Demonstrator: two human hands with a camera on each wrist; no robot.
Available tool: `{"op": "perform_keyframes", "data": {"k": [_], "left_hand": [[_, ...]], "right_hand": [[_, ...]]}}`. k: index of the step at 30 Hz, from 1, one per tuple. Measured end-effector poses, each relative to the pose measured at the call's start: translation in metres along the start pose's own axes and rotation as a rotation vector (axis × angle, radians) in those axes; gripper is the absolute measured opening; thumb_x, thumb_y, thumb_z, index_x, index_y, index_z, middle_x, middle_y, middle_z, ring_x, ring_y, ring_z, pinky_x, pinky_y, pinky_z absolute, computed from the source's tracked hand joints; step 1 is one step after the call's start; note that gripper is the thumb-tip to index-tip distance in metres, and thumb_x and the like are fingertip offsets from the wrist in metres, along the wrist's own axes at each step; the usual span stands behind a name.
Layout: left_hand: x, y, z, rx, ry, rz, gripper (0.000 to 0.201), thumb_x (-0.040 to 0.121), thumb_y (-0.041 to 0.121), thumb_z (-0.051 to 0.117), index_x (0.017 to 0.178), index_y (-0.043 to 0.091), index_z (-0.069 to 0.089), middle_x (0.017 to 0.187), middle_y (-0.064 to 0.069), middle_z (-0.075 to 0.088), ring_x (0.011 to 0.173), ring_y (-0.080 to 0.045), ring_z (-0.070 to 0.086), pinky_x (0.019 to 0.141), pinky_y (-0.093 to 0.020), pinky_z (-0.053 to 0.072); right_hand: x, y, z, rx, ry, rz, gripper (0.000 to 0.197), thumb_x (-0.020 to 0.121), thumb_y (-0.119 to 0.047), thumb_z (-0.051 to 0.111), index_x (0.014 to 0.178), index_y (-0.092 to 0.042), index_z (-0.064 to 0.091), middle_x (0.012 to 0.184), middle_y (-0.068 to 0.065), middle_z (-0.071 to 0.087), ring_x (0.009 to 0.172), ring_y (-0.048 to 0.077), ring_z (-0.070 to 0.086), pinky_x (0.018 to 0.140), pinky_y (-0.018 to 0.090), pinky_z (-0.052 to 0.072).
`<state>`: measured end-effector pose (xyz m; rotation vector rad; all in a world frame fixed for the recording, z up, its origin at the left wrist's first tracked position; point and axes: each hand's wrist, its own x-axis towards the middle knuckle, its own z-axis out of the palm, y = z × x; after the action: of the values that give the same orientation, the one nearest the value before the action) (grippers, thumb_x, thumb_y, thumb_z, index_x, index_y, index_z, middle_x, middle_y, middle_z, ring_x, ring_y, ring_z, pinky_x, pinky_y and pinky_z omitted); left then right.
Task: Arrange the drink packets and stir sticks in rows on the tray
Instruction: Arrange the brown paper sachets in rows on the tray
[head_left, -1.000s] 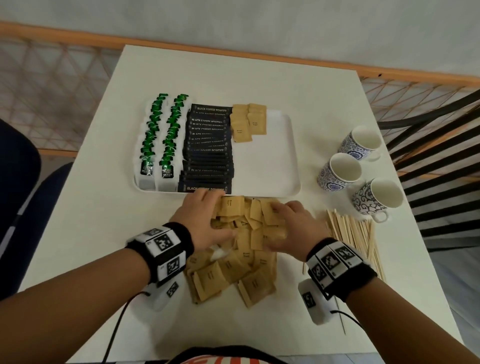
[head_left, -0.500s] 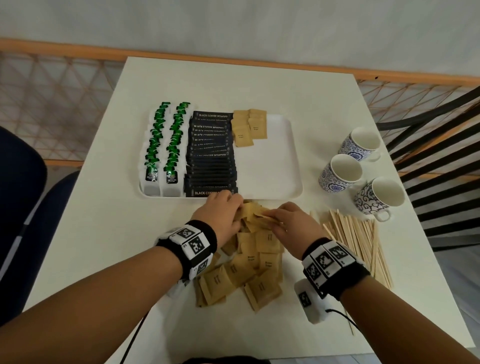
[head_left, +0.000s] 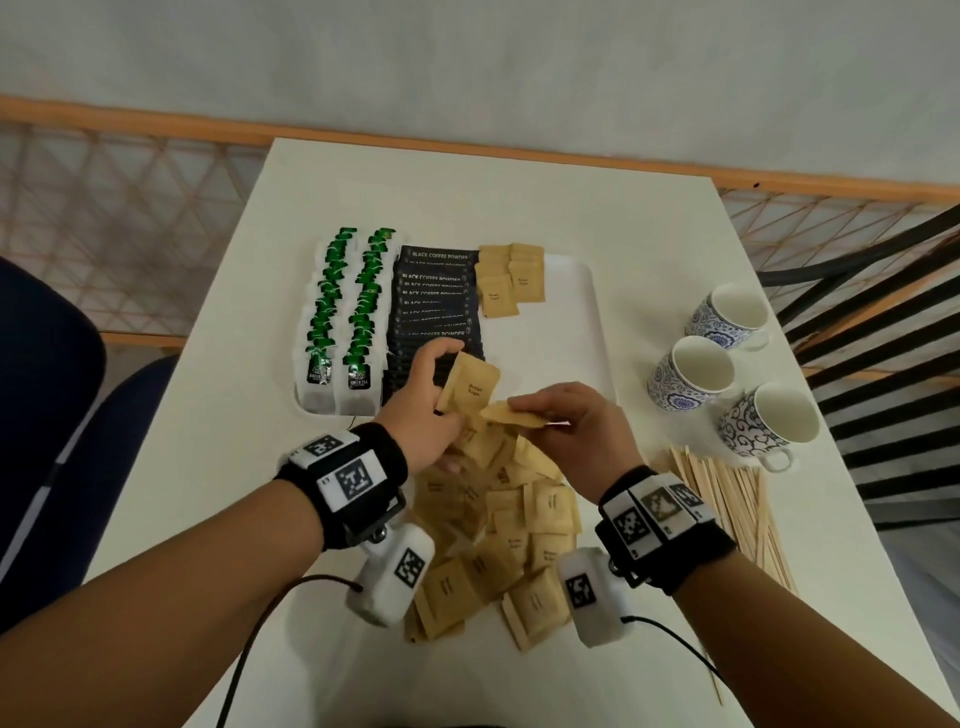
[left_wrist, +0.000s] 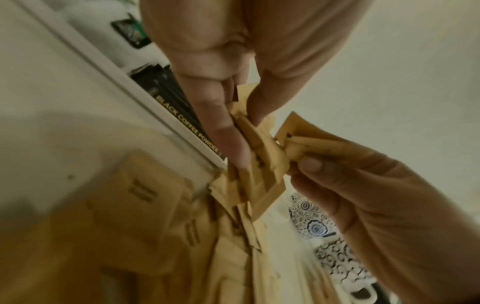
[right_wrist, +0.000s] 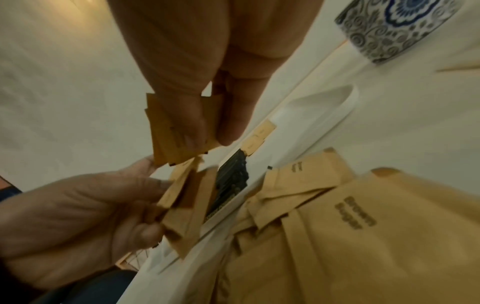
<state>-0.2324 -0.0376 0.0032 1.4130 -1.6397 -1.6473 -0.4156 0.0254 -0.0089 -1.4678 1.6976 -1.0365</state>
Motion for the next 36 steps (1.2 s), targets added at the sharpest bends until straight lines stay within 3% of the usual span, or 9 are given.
{"op": "perform_keyframes", "data": {"k": [6, 10, 13, 16, 20, 22, 26, 29, 36], "left_hand": [[0.006, 0.002, -0.001, -0.243, -0.123, -0.182, 0.028, 0.097, 0.003, 0.045, 0.109, 0.019, 0.065, 0.097, -0.01, 0.069, 0.069, -0.02, 0.07, 0.053, -0.029, 0.058], [0.009, 0.01, -0.006, -0.308, -0.052, -0.256, 0.028, 0.094, 0.007, 0.045, 0.107, 0.01, 0.07, 0.093, -0.014, 0.069, 0.071, -0.025, 0.068, 0.051, -0.028, 0.056], [0.011, 0.009, -0.012, -0.284, -0.07, -0.219, 0.019, 0.088, 0.016, 0.063, 0.106, 0.013, 0.071, 0.094, -0.013, 0.072, 0.075, -0.023, 0.071, 0.056, -0.03, 0.058], [0.013, 0.005, -0.016, -0.251, -0.098, -0.163, 0.028, 0.085, 0.004, 0.067, 0.11, 0.017, 0.068, 0.095, -0.014, 0.073, 0.078, -0.025, 0.072, 0.065, -0.034, 0.06], [0.021, 0.007, -0.018, -0.261, -0.061, -0.119, 0.029, 0.085, -0.001, 0.065, 0.098, 0.024, 0.07, 0.094, -0.007, 0.072, 0.074, -0.019, 0.072, 0.06, -0.029, 0.06], [0.025, 0.009, -0.019, -0.257, -0.046, -0.103, 0.03, 0.085, -0.001, 0.066, 0.095, 0.027, 0.07, 0.093, -0.006, 0.073, 0.073, -0.02, 0.071, 0.061, -0.029, 0.06], [0.033, 0.015, -0.024, -0.232, -0.006, -0.063, 0.032, 0.085, -0.003, 0.065, 0.094, 0.028, 0.071, 0.097, -0.007, 0.072, 0.07, -0.018, 0.071, 0.059, -0.026, 0.058], [0.041, 0.019, -0.033, -0.216, 0.028, -0.048, 0.033, 0.085, -0.003, 0.064, 0.092, 0.029, 0.071, 0.101, -0.004, 0.071, 0.075, -0.017, 0.071, 0.059, -0.027, 0.059], [0.066, 0.026, -0.047, -0.113, 0.069, -0.009, 0.034, 0.085, -0.001, 0.065, 0.09, 0.032, 0.071, 0.099, 0.0, 0.071, 0.082, -0.017, 0.071, 0.06, -0.024, 0.058]], "right_hand": [[0.008, -0.002, 0.014, -0.025, -0.076, -0.096, 0.037, 0.079, 0.006, 0.064, 0.101, -0.022, 0.074, 0.103, -0.009, 0.059, 0.093, 0.005, 0.059, 0.082, 0.018, 0.051], [0.006, -0.008, 0.015, 0.01, -0.191, -0.038, 0.04, 0.074, -0.03, 0.056, 0.109, -0.023, 0.071, 0.111, -0.009, 0.056, 0.095, 0.007, 0.06, 0.084, 0.02, 0.053], [0.009, -0.009, 0.015, 0.082, -0.186, -0.02, 0.031, 0.082, -0.025, 0.062, 0.111, -0.02, 0.071, 0.112, -0.007, 0.057, 0.096, 0.007, 0.061, 0.085, 0.023, 0.053], [0.015, -0.009, 0.016, 0.225, -0.13, 0.052, 0.028, 0.084, -0.011, 0.069, 0.11, -0.021, 0.071, 0.112, -0.006, 0.059, 0.096, 0.004, 0.061, 0.082, 0.023, 0.052], [0.026, -0.008, 0.014, 0.345, -0.097, 0.127, 0.072, 0.077, 0.0, 0.074, 0.13, -0.042, 0.05, 0.125, -0.007, 0.05, 0.092, 0.014, 0.063, 0.075, 0.035, 0.058], [0.034, -0.009, 0.012, 0.325, -0.096, 0.248, 0.081, 0.074, -0.004, 0.078, 0.136, -0.04, 0.04, 0.123, -0.009, 0.05, 0.092, 0.015, 0.064, 0.071, 0.034, 0.059], [0.052, -0.009, 0.004, 0.406, -0.179, 0.455, 0.039, 0.076, -0.011, 0.078, 0.112, -0.012, 0.064, 0.097, 0.004, 0.069, 0.078, 0.014, 0.067, 0.072, 0.027, 0.057], [0.061, -0.003, -0.002, 0.525, -0.124, 0.497, 0.01, 0.079, -0.01, 0.075, 0.085, -0.008, 0.067, 0.082, 0.01, 0.069, 0.07, 0.019, 0.064, 0.069, 0.028, 0.056], [0.086, 0.015, -0.017, 0.688, -0.011, 0.543, 0.017, 0.087, -0.004, 0.064, 0.099, -0.015, 0.069, 0.092, 0.004, 0.072, 0.083, 0.021, 0.068, 0.073, 0.033, 0.058]]}}
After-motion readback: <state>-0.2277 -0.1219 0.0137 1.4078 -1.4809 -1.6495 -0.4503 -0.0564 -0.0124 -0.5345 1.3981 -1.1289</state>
